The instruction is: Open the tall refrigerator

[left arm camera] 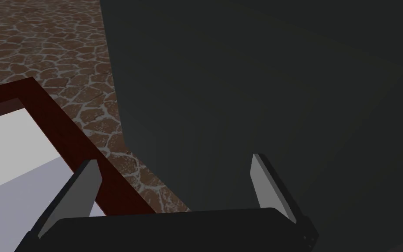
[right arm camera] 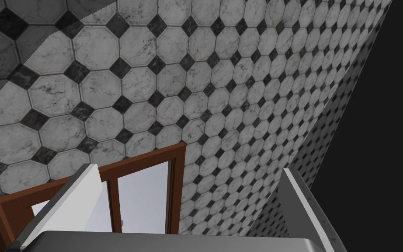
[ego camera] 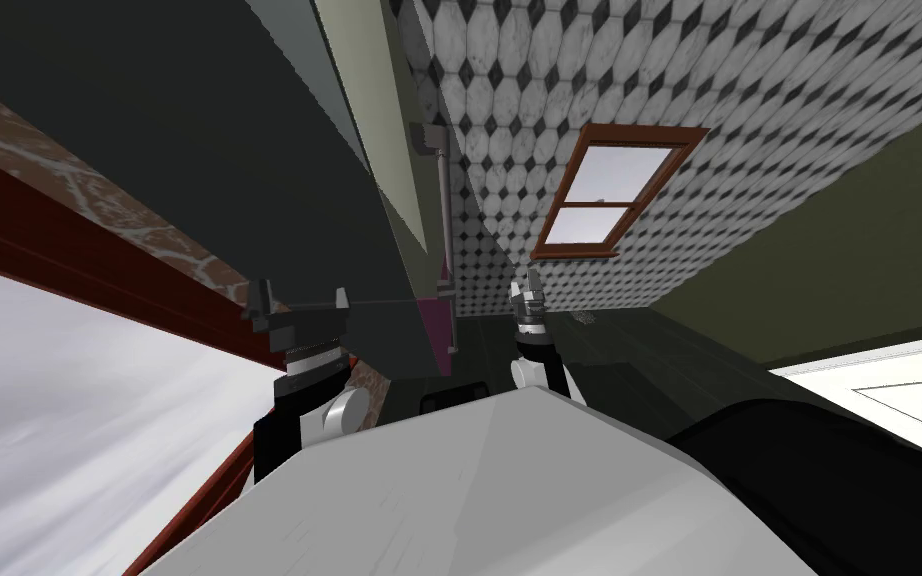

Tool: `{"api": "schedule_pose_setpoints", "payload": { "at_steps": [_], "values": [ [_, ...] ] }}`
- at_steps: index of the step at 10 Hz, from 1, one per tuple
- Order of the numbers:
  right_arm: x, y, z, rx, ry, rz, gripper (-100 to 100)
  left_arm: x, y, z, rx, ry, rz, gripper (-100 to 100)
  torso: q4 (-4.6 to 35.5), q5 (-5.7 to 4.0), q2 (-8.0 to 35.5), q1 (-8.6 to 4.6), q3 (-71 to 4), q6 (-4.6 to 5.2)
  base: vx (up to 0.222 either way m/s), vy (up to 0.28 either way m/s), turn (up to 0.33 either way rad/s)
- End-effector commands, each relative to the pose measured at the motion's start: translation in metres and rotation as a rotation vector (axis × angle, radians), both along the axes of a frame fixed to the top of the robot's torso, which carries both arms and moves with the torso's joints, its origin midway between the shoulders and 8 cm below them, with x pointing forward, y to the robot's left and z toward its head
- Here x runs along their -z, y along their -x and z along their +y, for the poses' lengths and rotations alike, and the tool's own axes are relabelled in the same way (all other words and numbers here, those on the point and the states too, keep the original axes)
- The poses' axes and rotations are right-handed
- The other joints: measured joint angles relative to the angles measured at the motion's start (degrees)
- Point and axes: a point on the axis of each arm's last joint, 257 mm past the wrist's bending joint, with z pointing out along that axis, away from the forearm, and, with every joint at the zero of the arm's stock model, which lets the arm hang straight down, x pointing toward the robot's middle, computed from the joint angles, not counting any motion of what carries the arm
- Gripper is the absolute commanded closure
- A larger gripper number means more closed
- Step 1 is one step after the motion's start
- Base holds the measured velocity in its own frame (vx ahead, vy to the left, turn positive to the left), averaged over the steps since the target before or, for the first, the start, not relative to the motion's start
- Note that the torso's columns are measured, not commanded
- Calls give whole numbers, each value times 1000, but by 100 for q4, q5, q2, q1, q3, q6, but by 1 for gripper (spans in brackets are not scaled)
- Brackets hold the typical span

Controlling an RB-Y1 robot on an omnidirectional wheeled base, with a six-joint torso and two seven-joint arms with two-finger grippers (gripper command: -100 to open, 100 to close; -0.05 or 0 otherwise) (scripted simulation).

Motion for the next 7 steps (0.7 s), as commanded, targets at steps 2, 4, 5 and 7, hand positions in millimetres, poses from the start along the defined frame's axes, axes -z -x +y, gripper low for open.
{"api": "schedule_pose_setpoints", "payload": {
  "at_steps": [2,4,5,7],
  "values": [
    [0,0,0,0,0,0,0,0,0,0,0,0,0,0,600,0,597,0,-1200,0,0,0,0],
    [0,0,0,0,0,0,0,0,0,0,0,0,0,0,1424,0,1422,0,-2850,0,0,0,0],
    [0,0,0,0,0,0,0,0,0,0,0,0,0,0,1846,0,1845,0,-3692,0,0,0,0],
    [0,0,0,0,0,0,0,0,0,0,0,0,0,0,2691,0,2693,0,-5381,0,0,0,0]
  ]
}}
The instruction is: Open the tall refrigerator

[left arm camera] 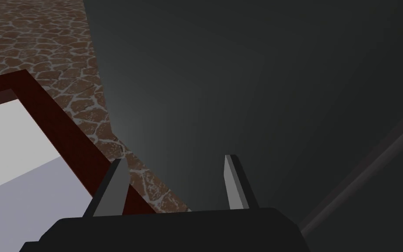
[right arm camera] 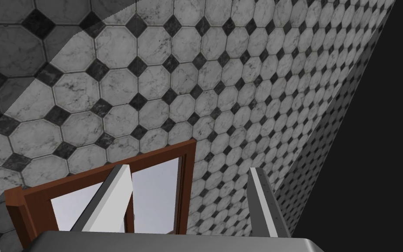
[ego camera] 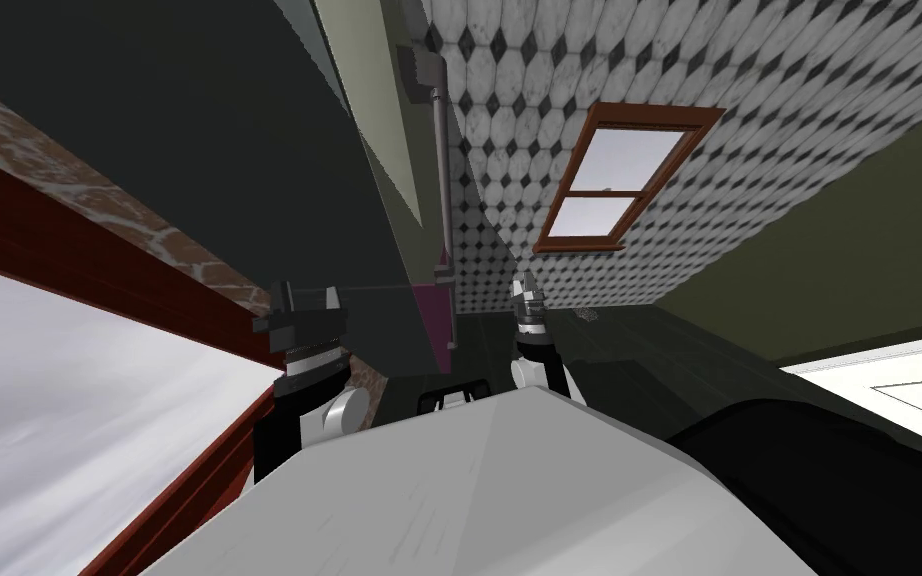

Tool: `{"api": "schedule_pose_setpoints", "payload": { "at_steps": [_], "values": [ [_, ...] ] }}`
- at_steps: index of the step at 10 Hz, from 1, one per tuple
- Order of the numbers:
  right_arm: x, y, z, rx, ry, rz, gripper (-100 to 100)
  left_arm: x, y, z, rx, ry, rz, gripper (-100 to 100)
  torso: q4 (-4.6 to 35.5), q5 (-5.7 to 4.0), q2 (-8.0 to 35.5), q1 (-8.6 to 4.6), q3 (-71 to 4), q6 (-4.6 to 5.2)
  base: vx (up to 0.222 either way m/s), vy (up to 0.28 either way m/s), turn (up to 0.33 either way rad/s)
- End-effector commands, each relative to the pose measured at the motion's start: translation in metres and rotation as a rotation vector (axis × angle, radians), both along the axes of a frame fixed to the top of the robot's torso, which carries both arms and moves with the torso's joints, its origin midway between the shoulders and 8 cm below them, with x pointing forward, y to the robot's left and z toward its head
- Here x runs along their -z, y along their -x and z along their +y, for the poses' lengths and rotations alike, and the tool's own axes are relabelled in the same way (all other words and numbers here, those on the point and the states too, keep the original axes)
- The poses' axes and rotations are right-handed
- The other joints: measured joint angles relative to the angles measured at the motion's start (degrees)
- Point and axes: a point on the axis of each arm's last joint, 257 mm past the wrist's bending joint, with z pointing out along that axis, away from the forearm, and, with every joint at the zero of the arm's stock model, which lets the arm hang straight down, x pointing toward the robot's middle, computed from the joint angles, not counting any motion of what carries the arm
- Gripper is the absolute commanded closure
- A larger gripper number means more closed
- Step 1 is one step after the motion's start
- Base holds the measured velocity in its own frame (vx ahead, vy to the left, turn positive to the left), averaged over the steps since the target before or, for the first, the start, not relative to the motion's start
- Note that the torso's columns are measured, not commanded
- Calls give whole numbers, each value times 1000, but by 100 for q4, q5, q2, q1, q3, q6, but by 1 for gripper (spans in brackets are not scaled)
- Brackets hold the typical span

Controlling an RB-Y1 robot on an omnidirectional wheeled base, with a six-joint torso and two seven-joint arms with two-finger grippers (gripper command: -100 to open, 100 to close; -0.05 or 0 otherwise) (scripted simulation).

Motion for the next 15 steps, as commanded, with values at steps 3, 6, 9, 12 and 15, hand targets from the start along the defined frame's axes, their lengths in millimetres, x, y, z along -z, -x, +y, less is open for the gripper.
{"api": "schedule_pose_setpoints", "payload": {
  "at_steps": [3,6,9,12,15],
  "values": [
    [0,0,0,0,0,0,0,0,-2,-5,18,-34,11,-100,1269,0,1269,0,-2538,0,2,-3,2],
    [0,0,0,0,0,1,0,-1,-10,-15,50,-97,41,-100,1530,-1,1529,-4,-3071,0,4,-25,7],
    [0,0,0,0,0,1,0,-3,-21,-21,69,-138,78,-100,1537,-1,1535,-3,-3076,0,9,-45,10],
    [0,0,0,0,0,1,0,-5,-34,-26,77,-165,115,-100,1537,-1,1537,-2,-3075,0,9,-56,16],
    [0,0,0,0,0,1,0,-3,-45,-27,78,-176,159,-100,1537,2,1536,7,-3075,0,13,-46,10]
  ]
}}
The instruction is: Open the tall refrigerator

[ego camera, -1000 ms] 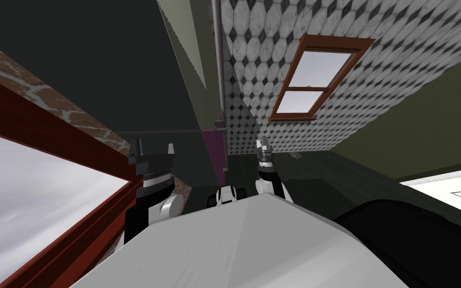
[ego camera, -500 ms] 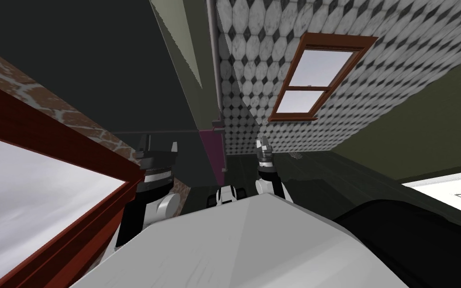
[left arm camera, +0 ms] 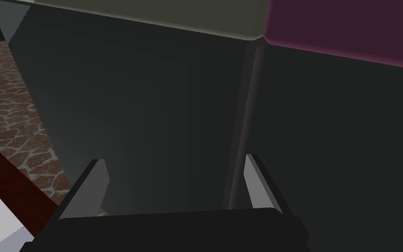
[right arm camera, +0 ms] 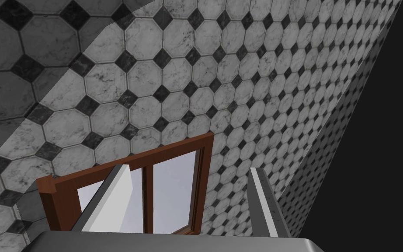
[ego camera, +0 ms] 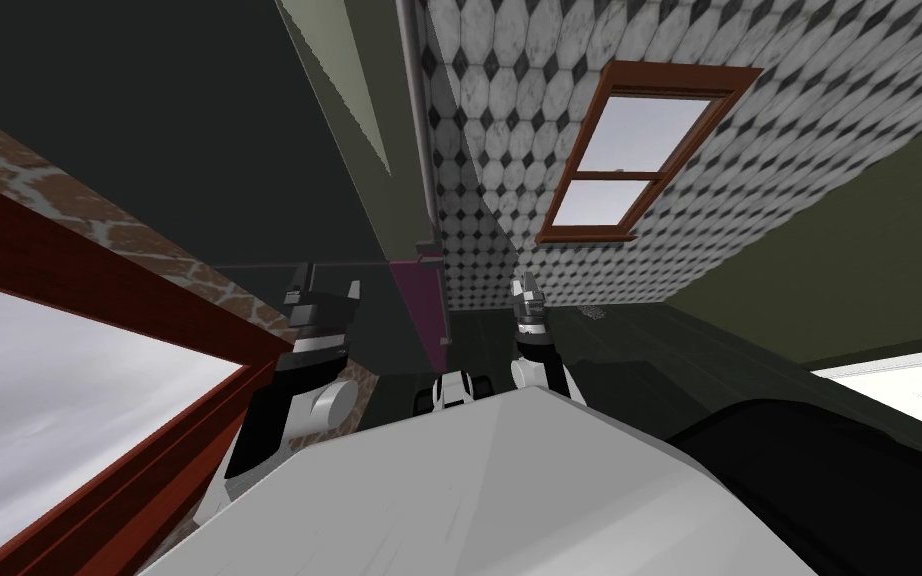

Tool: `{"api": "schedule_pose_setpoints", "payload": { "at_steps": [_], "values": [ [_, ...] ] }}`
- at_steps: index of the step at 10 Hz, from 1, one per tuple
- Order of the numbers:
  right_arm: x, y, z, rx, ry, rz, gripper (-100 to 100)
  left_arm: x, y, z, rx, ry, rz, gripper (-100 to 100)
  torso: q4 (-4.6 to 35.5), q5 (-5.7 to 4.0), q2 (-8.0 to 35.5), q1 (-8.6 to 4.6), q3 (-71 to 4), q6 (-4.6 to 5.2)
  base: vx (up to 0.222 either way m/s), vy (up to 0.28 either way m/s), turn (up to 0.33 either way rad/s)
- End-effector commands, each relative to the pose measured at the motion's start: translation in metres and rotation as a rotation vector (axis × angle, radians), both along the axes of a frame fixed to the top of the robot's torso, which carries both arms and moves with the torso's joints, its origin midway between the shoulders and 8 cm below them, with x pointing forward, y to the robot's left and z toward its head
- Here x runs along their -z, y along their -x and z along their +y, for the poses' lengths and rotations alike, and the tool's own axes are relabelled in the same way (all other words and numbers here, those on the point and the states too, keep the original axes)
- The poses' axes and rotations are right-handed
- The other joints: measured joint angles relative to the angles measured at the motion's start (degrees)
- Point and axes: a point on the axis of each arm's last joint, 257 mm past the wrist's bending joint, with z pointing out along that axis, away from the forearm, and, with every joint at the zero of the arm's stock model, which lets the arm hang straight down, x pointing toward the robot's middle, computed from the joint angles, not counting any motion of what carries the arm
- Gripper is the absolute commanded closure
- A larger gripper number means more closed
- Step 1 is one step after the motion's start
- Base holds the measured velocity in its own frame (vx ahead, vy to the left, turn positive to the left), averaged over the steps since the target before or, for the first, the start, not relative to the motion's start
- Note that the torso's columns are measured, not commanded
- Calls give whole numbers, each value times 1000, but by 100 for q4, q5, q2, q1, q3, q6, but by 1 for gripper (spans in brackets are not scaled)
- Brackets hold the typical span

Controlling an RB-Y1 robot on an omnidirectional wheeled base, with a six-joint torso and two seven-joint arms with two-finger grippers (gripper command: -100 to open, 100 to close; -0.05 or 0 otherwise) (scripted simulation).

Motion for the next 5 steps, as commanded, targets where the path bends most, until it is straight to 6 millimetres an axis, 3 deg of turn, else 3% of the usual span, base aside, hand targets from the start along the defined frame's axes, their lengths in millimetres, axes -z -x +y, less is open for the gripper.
{"api": "schedule_pose_setpoints", "payload": {
  "at_steps": [1,5],
  "values": [
    [0,0,0,0,0,0,0,0,-11,-2,-1,-13,35,-100,1,1,1,0,1,0,8,-51,19],
    [0,0,0,0,0,0,0,4,-23,-2,-6,-21,87,-100,0,-1,-1,-4,-1,0,5,-34,9]
  ]
}}
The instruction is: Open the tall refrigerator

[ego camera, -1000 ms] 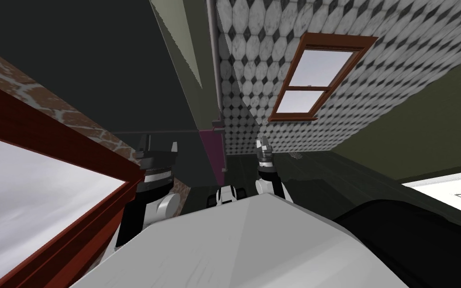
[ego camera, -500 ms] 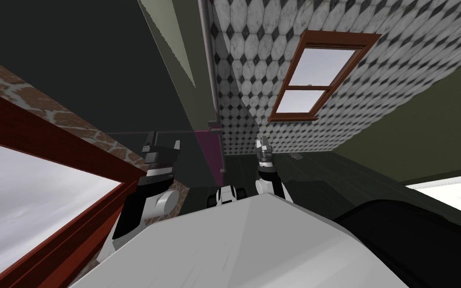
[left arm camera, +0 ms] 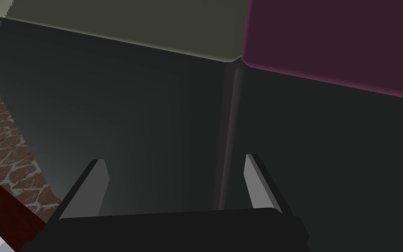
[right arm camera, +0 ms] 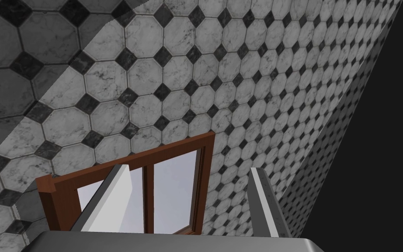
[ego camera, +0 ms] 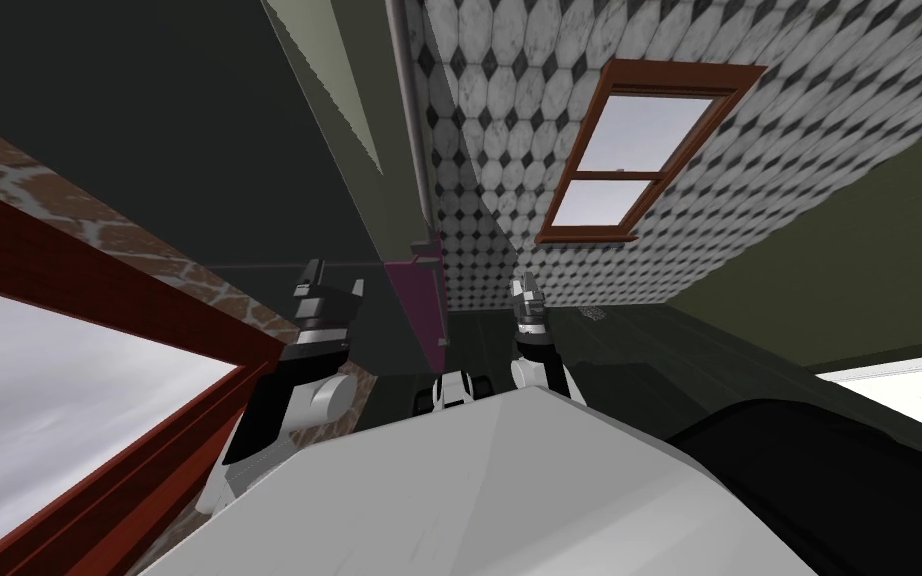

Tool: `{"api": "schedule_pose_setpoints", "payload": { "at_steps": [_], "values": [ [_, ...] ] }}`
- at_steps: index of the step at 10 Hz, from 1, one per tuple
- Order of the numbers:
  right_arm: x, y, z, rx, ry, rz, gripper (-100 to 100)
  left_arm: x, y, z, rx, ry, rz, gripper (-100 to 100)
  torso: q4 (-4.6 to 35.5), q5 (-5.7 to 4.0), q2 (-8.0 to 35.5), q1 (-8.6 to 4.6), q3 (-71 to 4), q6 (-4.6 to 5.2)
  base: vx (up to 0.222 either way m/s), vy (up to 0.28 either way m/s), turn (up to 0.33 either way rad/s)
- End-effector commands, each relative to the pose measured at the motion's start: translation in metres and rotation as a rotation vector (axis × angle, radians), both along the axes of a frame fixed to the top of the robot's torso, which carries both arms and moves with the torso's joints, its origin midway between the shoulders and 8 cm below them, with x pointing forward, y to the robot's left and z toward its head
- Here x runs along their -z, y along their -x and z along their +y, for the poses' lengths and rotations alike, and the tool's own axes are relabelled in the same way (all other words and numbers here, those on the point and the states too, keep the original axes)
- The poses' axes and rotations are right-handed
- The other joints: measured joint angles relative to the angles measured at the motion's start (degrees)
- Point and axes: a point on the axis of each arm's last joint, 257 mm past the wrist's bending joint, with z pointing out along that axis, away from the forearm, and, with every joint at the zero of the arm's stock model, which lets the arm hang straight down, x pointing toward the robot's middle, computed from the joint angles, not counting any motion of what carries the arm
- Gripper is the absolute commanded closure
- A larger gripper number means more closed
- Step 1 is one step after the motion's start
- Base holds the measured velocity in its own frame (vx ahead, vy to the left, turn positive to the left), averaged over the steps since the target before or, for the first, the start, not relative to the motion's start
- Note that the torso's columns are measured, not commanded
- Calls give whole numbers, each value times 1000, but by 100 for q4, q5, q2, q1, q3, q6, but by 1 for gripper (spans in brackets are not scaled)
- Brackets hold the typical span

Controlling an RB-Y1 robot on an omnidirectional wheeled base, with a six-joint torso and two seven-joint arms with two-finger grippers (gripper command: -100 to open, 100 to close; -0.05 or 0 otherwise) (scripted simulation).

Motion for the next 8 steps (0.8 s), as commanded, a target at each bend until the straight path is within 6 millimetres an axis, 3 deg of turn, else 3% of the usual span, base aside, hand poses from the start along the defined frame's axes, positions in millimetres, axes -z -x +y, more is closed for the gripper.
{"api": "schedule_pose_setpoints", "payload": {
  "at_steps": [1,8],
  "values": [
    [0,0,0,0,0,0,0,0,-11,-1,-4,-8,33,-100,0,0,-1,-3,-1,0,11,-65,19],
    [0,0,0,0,0,0,0,9,-30,0,-16,-15,122,-100,-1,-1,0,-6,0,1,7,-40,11]
  ]
}}
